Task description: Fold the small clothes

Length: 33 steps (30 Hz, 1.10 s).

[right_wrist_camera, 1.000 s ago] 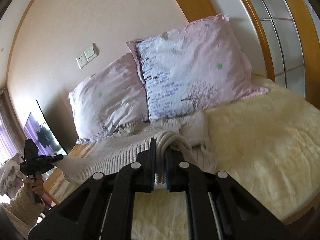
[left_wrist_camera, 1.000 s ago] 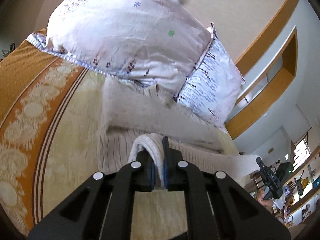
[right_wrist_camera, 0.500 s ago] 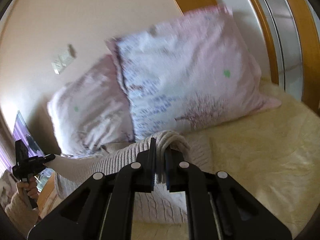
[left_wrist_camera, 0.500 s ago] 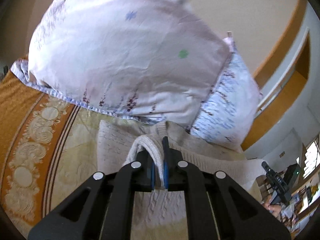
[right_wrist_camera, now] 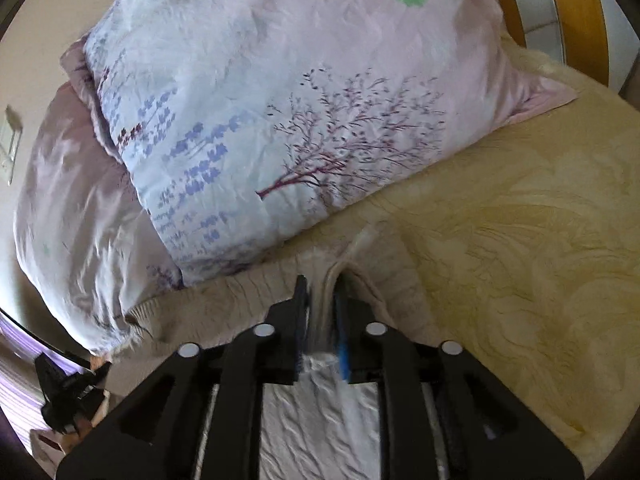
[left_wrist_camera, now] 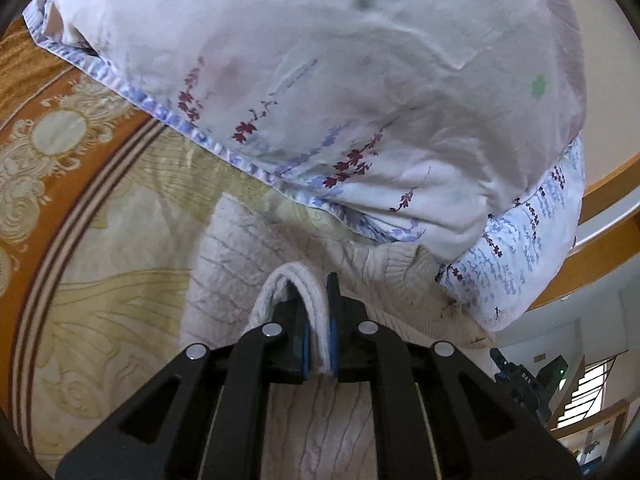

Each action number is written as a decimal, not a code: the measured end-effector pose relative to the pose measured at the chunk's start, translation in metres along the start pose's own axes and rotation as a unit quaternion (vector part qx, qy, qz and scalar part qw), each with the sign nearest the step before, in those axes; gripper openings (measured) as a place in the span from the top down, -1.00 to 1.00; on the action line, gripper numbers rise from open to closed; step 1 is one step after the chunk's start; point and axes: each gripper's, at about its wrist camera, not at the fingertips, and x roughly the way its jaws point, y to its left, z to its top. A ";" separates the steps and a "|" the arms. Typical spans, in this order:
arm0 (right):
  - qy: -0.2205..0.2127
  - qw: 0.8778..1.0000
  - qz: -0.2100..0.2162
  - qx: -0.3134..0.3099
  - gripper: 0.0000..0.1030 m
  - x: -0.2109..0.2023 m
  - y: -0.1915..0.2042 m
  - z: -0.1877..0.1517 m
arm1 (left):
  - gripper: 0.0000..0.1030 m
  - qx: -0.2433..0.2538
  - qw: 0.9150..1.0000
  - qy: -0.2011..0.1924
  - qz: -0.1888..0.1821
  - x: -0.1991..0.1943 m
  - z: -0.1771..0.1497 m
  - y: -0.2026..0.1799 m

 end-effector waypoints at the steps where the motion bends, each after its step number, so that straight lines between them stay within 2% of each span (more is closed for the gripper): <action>1: -0.004 1.000 0.006 0.001 0.32 0.001 0.003 0.002 | 0.73 -0.003 1.000 0.000 -0.004 0.001 0.001 -0.001; 2: -0.011 1.000 0.014 0.000 0.14 0.000 0.006 0.004 | 0.52 -0.008 1.000 -0.001 -0.012 0.000 0.003 -0.002; 3: -0.016 1.000 0.019 -0.003 0.08 -0.001 0.008 0.005 | 0.39 -0.012 1.000 -0.004 -0.018 -0.001 0.005 -0.003; 5: -0.027 0.999 0.027 -0.013 0.07 -0.008 0.012 0.005 | -0.01 -0.019 0.999 -0.018 -0.026 -0.009 0.007 -0.003; 7: -0.040 0.998 0.030 -0.024 0.07 -0.021 0.012 0.001 | -0.07 -0.014 0.999 -0.036 -0.026 -0.022 0.010 -0.004; 10: -0.050 0.998 0.016 -0.038 0.07 -0.042 0.004 -0.006 | -0.05 0.004 0.999 -0.036 -0.011 -0.038 0.007 -0.002; 15: -0.044 0.998 -0.007 -0.051 0.08 -0.072 -0.020 -0.030 | -0.03 0.062 0.997 -0.024 0.027 -0.063 -0.017 0.002; 18: -0.039 0.997 -0.023 -0.065 0.08 -0.080 -0.028 -0.042 | 0.00 0.091 0.995 -0.019 0.041 -0.076 -0.032 0.004; 23: -0.022 0.996 -0.025 -0.084 0.08 -0.084 -0.036 -0.058 | 0.05 0.138 0.988 -0.009 0.064 -0.081 -0.054 0.003; 31: 0.002 0.992 -0.027 -0.121 0.20 -0.071 -0.029 -0.069 | 0.26 0.139 0.988 0.016 0.071 -0.072 -0.067 0.009; 33: 0.007 0.991 -0.033 -0.127 0.40 -0.067 -0.028 -0.071 | 0.30 0.142 0.987 0.017 0.076 -0.070 -0.069 0.009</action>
